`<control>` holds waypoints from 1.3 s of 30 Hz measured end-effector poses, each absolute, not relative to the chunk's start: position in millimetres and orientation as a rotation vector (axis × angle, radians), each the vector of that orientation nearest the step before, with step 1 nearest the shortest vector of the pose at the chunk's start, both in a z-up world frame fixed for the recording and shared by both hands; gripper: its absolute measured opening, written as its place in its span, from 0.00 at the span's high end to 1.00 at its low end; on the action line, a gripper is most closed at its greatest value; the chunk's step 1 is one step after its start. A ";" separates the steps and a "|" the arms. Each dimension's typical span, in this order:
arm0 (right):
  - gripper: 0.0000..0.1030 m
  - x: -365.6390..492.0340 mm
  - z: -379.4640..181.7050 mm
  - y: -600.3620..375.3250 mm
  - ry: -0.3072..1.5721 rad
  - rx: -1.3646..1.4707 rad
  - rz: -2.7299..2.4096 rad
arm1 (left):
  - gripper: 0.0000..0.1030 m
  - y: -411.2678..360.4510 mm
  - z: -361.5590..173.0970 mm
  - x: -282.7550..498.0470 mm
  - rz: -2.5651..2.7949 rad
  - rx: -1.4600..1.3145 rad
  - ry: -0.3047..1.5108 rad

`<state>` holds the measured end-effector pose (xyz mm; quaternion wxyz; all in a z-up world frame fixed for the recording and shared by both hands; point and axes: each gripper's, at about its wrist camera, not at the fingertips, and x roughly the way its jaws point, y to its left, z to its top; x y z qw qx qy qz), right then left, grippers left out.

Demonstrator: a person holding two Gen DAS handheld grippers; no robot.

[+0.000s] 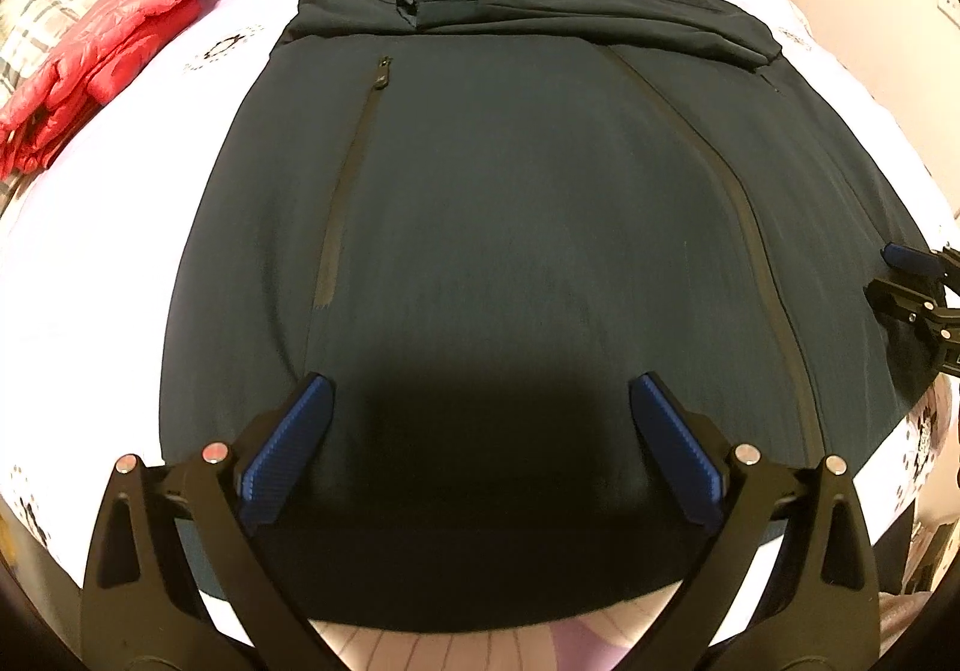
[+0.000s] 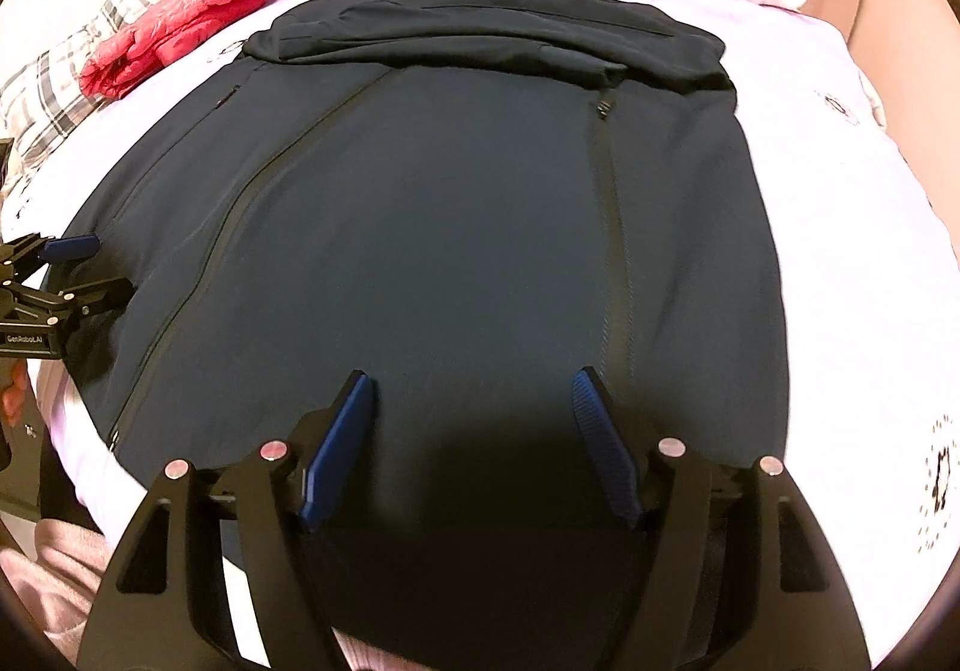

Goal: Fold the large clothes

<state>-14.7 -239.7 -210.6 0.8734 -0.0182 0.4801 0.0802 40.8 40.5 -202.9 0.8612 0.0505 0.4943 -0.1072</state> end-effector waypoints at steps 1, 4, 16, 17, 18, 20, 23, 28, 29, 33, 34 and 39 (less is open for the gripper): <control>0.32 -16.6 -210.4 -240.8 1.002 -0.037 0.164 | 0.02 41.3 -202.9 39.3 -0.224 0.105 1.035; 0.32 -22.3 -209.5 -243.8 1.005 -0.038 0.153 | 0.02 42.6 -201.2 34.6 -0.222 0.112 1.034; 0.32 -42.8 -179.7 -261.9 0.983 -0.048 0.100 | 0.02 53.8 -174.0 20.0 -0.236 0.123 0.996; 0.32 -39.9 -177.5 -259.3 0.973 -0.042 0.109 | 0.02 52.7 -171.5 22.2 -0.237 0.120 0.988; 0.32 -36.0 -176.0 -254.0 0.964 -0.037 0.125 | 0.02 50.6 -168.2 27.7 -0.236 0.115 0.977; 0.32 -26.3 -175.0 -239.8 0.950 -0.038 0.156 | 0.02 45.1 -163.9 39.7 -0.239 0.102 0.962; 0.32 -6.2 -175.2 -214.0 0.928 -0.044 0.203 | 0.02 35.8 -162.2 57.4 -0.239 0.095 0.949; 0.32 22.8 -184.9 -181.3 0.911 -0.072 0.254 | 0.02 23.0 -177.7 84.7 -0.213 0.105 0.983; 0.32 28.5 -190.1 -175.4 0.916 -0.078 0.261 | 0.02 22.4 -181.8 87.3 -0.208 0.107 0.993; 0.32 39.1 -204.0 -167.0 0.946 -0.090 0.261 | 0.02 28.6 -204.1 89.7 -0.165 0.128 1.042; 0.32 39.5 -207.3 -168.3 0.951 -0.087 0.264 | 0.02 30.9 -204.4 86.8 -0.170 0.124 1.031; 0.32 29.1 -212.1 -180.4 0.955 -0.084 0.273 | 0.02 41.5 -204.9 74.0 -0.190 0.130 1.017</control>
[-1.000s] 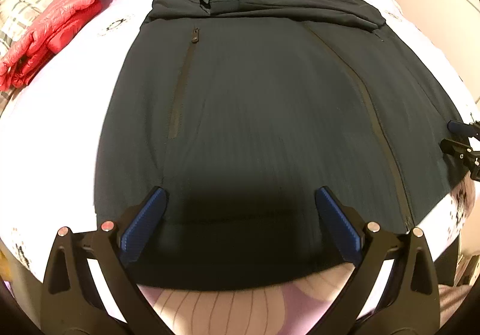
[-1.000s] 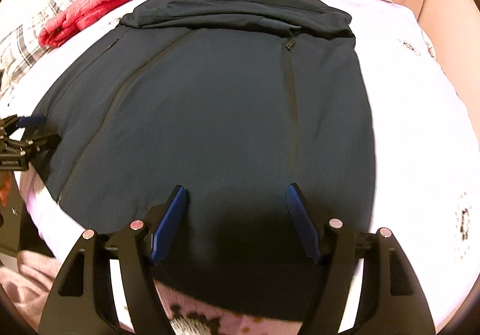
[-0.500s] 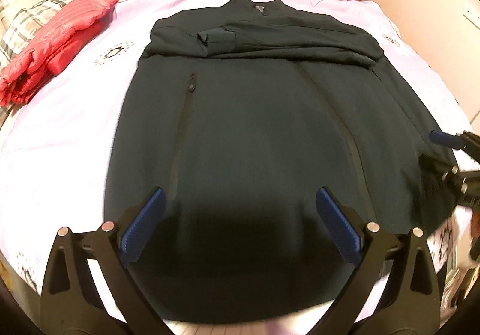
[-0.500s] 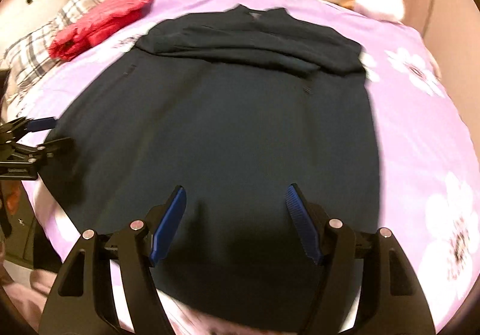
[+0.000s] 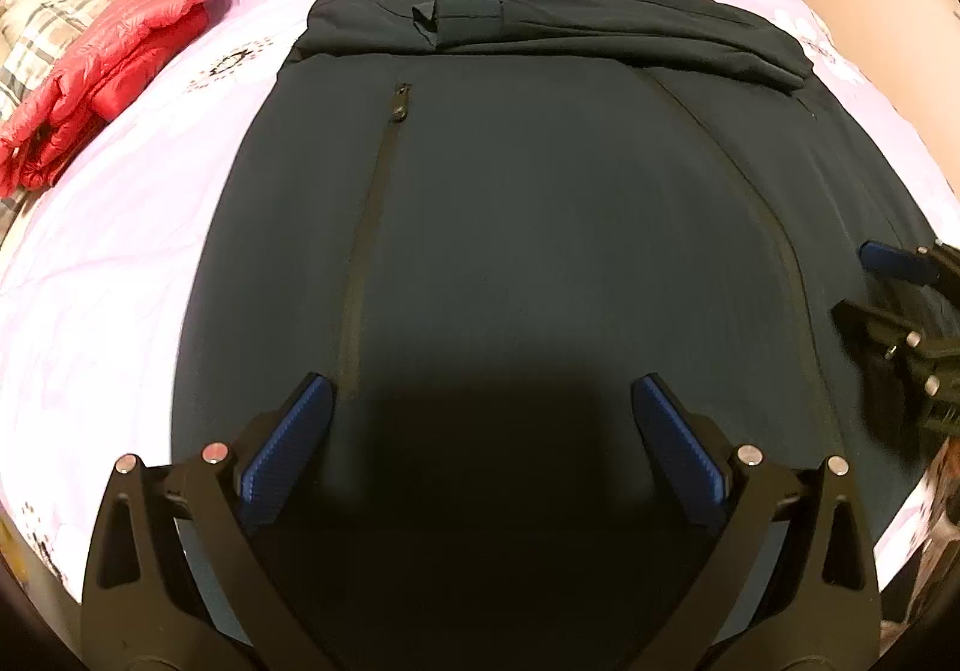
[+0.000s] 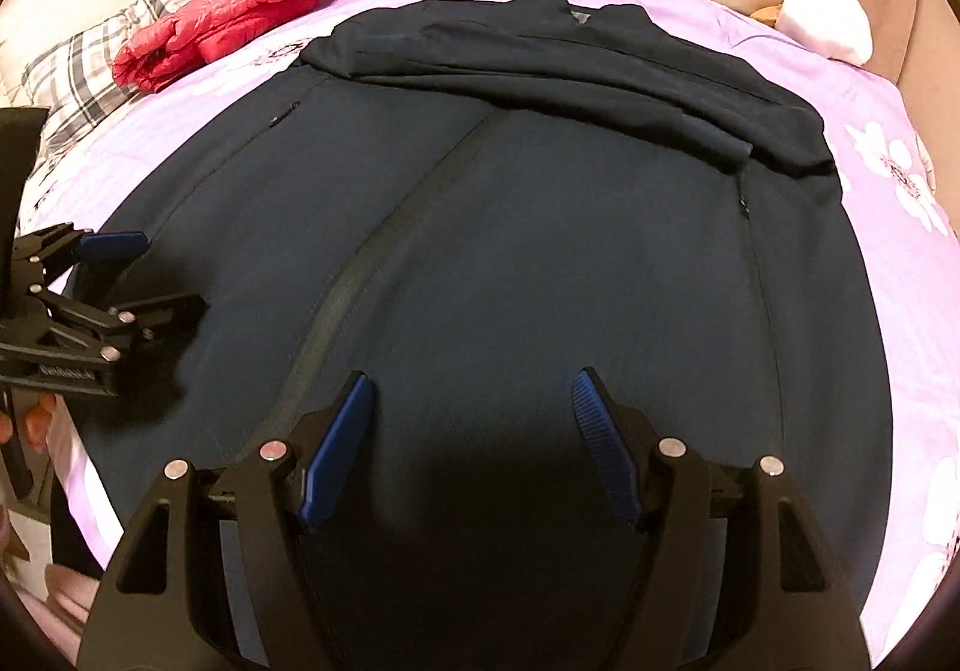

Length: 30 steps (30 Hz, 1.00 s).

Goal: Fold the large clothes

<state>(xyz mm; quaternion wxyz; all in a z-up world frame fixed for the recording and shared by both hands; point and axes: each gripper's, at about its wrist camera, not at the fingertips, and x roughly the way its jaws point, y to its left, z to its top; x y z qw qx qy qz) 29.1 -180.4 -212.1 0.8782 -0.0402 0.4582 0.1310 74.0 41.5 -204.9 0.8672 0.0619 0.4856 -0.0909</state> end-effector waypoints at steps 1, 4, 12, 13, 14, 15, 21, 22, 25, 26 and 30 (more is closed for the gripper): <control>0.32 26.9 -212.2 -183.9 0.959 -0.082 0.269 | 0.02 45.5 -204.9 70.4 -0.194 0.123 1.015; 0.32 13.3 -213.8 -202.9 0.974 -0.049 0.245 | 0.02 58.3 -203.9 61.5 -0.191 0.108 1.018; 0.31 -17.1 -211.4 -227.1 1.002 -0.027 0.198 | 0.02 79.8 -197.6 42.3 -0.167 0.090 1.040; 0.31 -22.0 -210.3 -229.6 1.014 -0.025 0.191 | 0.02 79.3 -196.3 39.1 -0.170 0.108 1.039; 0.31 -24.8 -209.5 -230.4 1.019 -0.033 0.187 | 0.02 79.1 -194.5 34.9 -0.174 0.129 1.041; 0.31 -28.1 -208.7 -231.1 1.023 -0.045 0.187 | 0.02 79.8 -193.8 31.6 -0.177 0.144 1.046; 0.31 -51.5 -200.4 -238.0 1.033 -0.166 0.180 | 0.02 111.5 -191.2 15.3 -0.126 0.110 1.101; 0.31 -54.9 -197.1 -240.0 1.024 -0.180 0.181 | 0.02 123.2 -188.9 14.4 -0.101 0.073 1.105; 0.31 -59.5 -182.0 -254.8 0.978 -0.171 0.147 | 0.02 152.6 -181.1 13.9 -0.036 -0.018 1.086; 0.31 -58.9 -176.0 -264.0 0.962 -0.126 0.138 | 0.02 161.3 -178.6 15.1 -0.024 -0.054 1.079; 0.31 -51.9 -168.5 -300.4 0.954 0.062 0.091 | 0.02 186.8 -169.4 21.3 -0.079 -0.258 1.049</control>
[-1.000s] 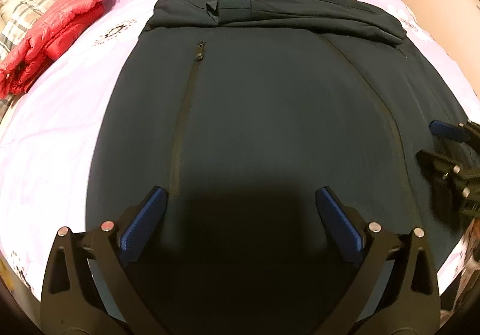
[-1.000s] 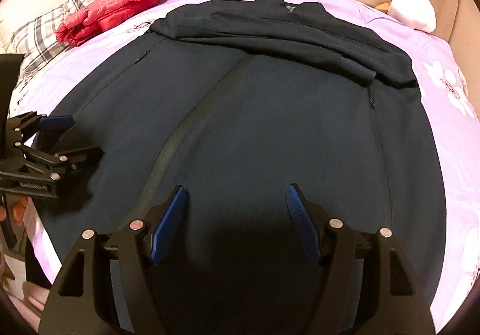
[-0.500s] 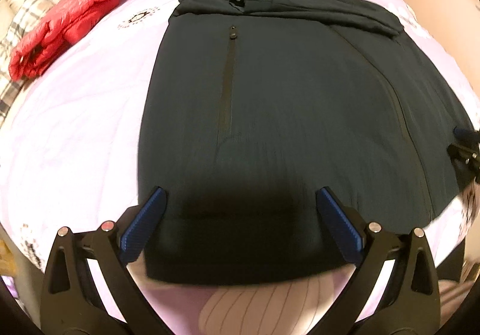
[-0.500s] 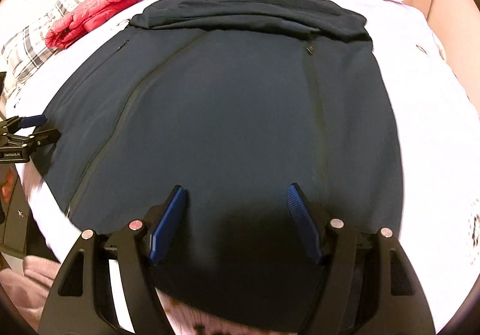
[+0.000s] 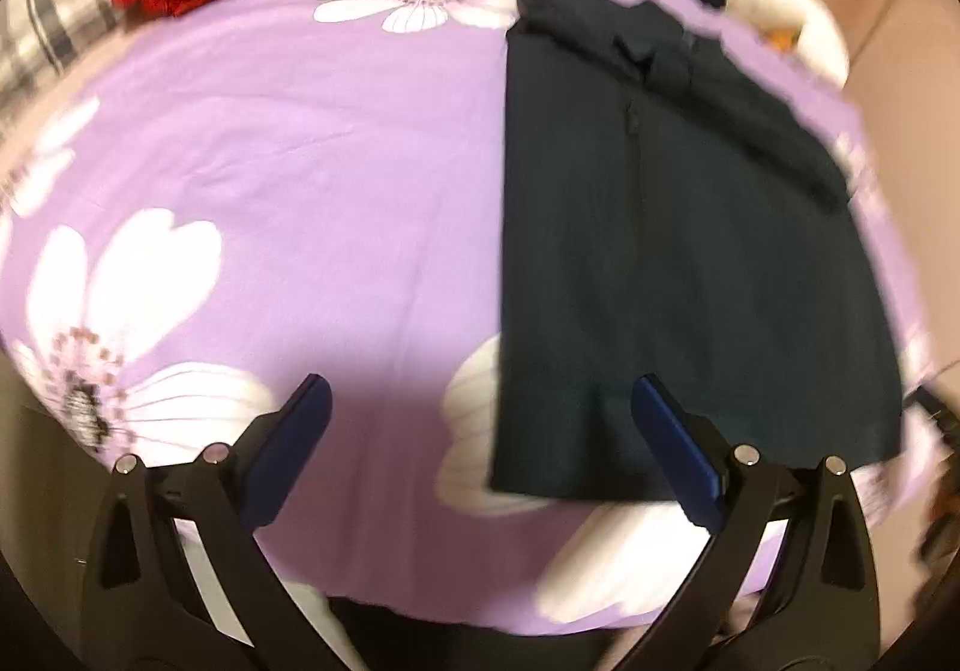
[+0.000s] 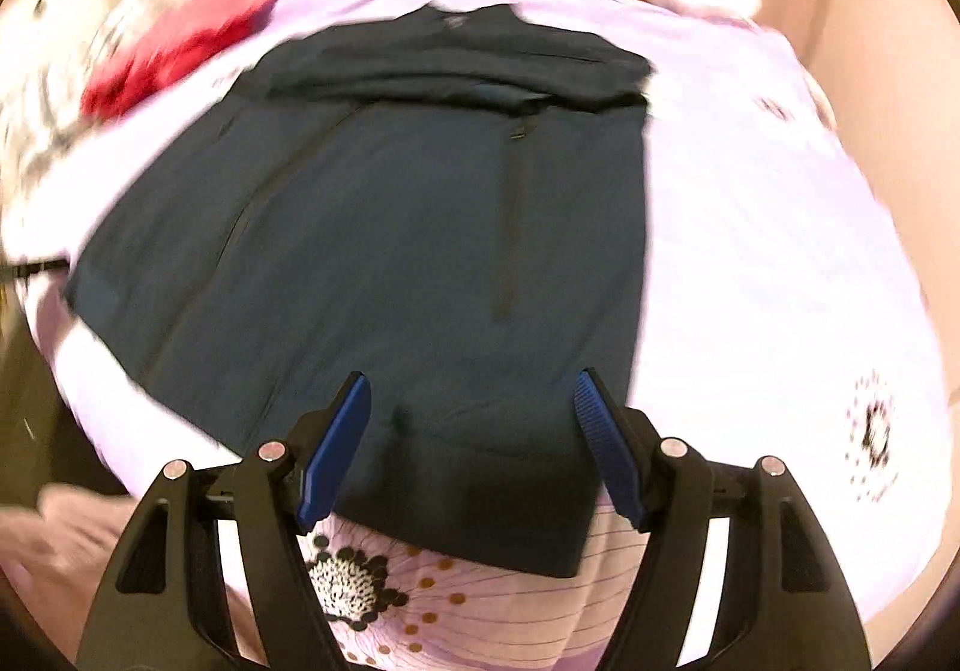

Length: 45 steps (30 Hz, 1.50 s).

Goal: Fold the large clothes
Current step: 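Move both open tools to the ribbed hem end of the jacket, then close both tools on the ribbed hem of the navy jacket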

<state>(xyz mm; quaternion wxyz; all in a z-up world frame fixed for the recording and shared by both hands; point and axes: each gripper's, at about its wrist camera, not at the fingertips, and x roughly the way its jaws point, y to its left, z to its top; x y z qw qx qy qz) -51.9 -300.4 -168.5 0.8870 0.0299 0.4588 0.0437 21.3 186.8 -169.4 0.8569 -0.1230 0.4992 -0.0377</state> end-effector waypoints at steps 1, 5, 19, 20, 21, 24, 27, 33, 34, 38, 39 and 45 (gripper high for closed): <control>0.31 -50.6 -169.5 -308.0 0.959 0.103 0.082 | 0.02 189.3 -168.4 22.7 -0.106 -0.300 1.041; 0.31 -50.0 -177.3 -338.1 0.972 0.260 0.053 | 0.02 190.6 -171.1 33.4 -0.181 -0.396 1.023; 0.31 -40.5 -210.0 -384.7 1.024 0.621 0.126 | 0.02 182.8 -200.1 76.6 -0.331 -0.515 1.069; 0.31 -34.5 -210.4 -384.9 1.022 0.639 0.147 | 0.02 182.2 -199.9 80.7 -0.348 -0.521 1.069; 0.31 -27.9 -210.5 -384.8 1.021 0.647 0.158 | 0.02 180.7 -200.7 88.1 -0.373 -0.536 1.070; 0.31 -8.2 -209.8 -382.7 1.009 0.649 0.184 | 0.02 177.4 -204.0 109.1 -0.434 -0.596 1.075; 0.31 13.9 -212.4 -378.6 1.010 0.680 0.228 | 0.02 174.0 -206.8 125.7 -0.480 -0.657 1.080; 0.31 46.1 -219.5 -376.4 1.018 0.753 0.292 | 0.02 168.3 -210.9 140.0 -0.559 -0.711 1.091; 0.31 48.1 -220.8 -378.0 1.016 0.771 0.295 | 0.03 168.0 -211.0 139.1 -0.580 -0.717 1.091; 0.31 40.7 -222.4 -384.5 1.017 0.814 0.334 | 0.03 164.8 -211.9 127.4 -0.619 -0.707 1.100; 0.31 36.3 -222.2 -383.3 1.023 0.808 0.342 | 0.03 162.7 -211.2 122.1 -0.626 -0.691 1.104; 0.31 8.3 -220.3 -378.5 1.062 0.774 0.383 | 0.03 163.5 -210.7 93.6 -0.638 -0.683 1.084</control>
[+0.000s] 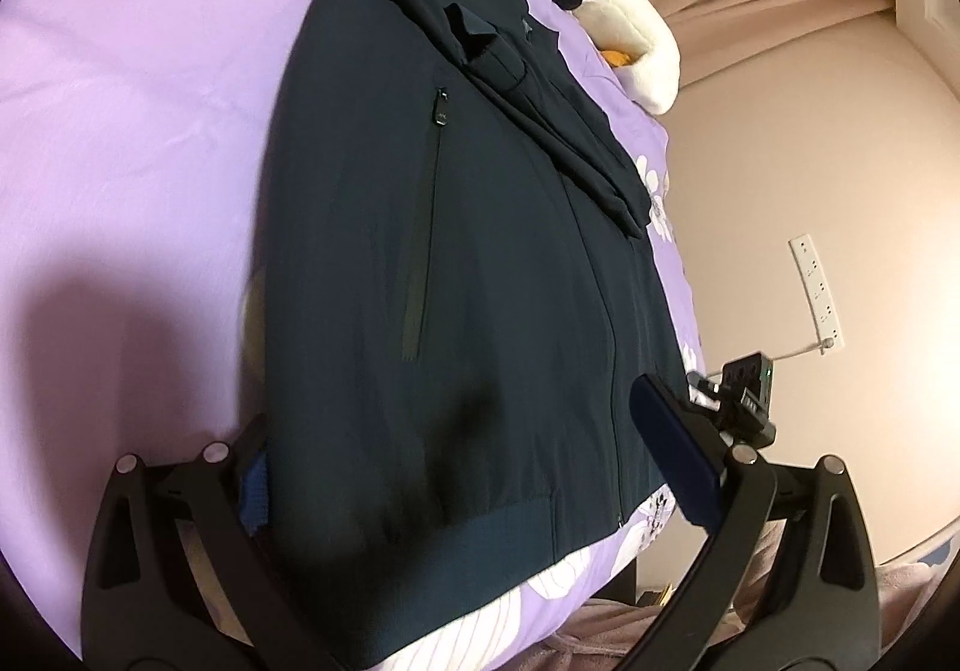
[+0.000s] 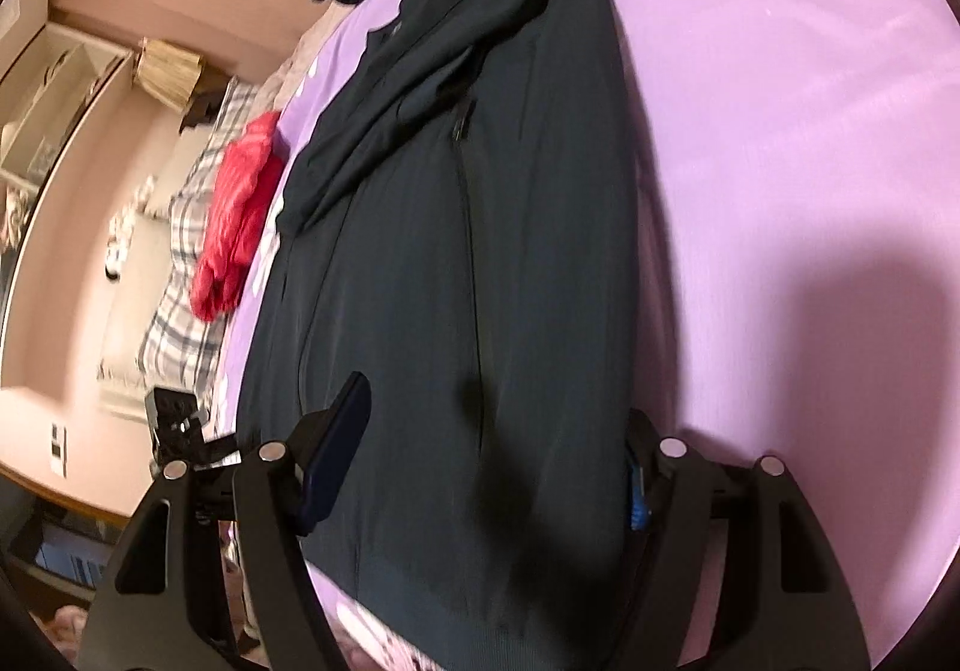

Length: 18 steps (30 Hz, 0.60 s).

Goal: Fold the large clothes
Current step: 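Close both tools on the ribbed hem of the navy jacket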

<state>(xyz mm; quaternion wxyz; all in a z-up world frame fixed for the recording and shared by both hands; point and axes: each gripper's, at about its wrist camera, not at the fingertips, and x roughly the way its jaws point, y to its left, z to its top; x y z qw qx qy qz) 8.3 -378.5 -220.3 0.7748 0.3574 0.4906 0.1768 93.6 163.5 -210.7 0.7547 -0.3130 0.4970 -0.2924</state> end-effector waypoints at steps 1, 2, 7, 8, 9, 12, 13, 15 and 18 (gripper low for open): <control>0.31 1.5 -220.5 -379.1 1.071 0.781 0.390 | 0.03 165.2 -210.4 91.3 -0.636 -0.688 1.083; 0.31 -3.3 -220.9 -380.1 1.074 0.784 0.393 | 0.03 166.4 -210.3 88.3 -0.635 -0.694 1.082; 0.31 -25.6 -219.5 -381.5 1.097 0.800 0.404 | 0.03 164.3 -210.4 70.4 -0.643 -0.667 1.095; 0.31 -29.5 -218.8 -380.2 1.108 0.795 0.410 | 0.03 164.0 -210.1 67.6 -0.642 -0.660 1.096; 0.31 -33.1 -218.4 -378.6 1.119 0.788 0.419 | 0.03 163.7 -209.6 64.2 -0.641 -0.656 1.098; 0.31 -41.7 -217.1 -373.4 1.138 0.771 0.434 | 0.03 162.8 -209.9 60.5 -0.636 -0.657 1.096; 0.31 -43.1 -217.1 -371.9 1.139 0.771 0.438 | 0.03 162.4 -210.4 61.0 -0.633 -0.659 1.096; 0.31 -43.5 -217.4 -369.1 1.133 0.768 0.438 | 0.03 161.6 -211.6 64.0 -0.631 -0.666 1.094; 0.31 -36.7 -219.6 -364.7 1.123 0.774 0.438 | 0.03 156.8 -211.9 70.5 -0.633 -0.665 1.094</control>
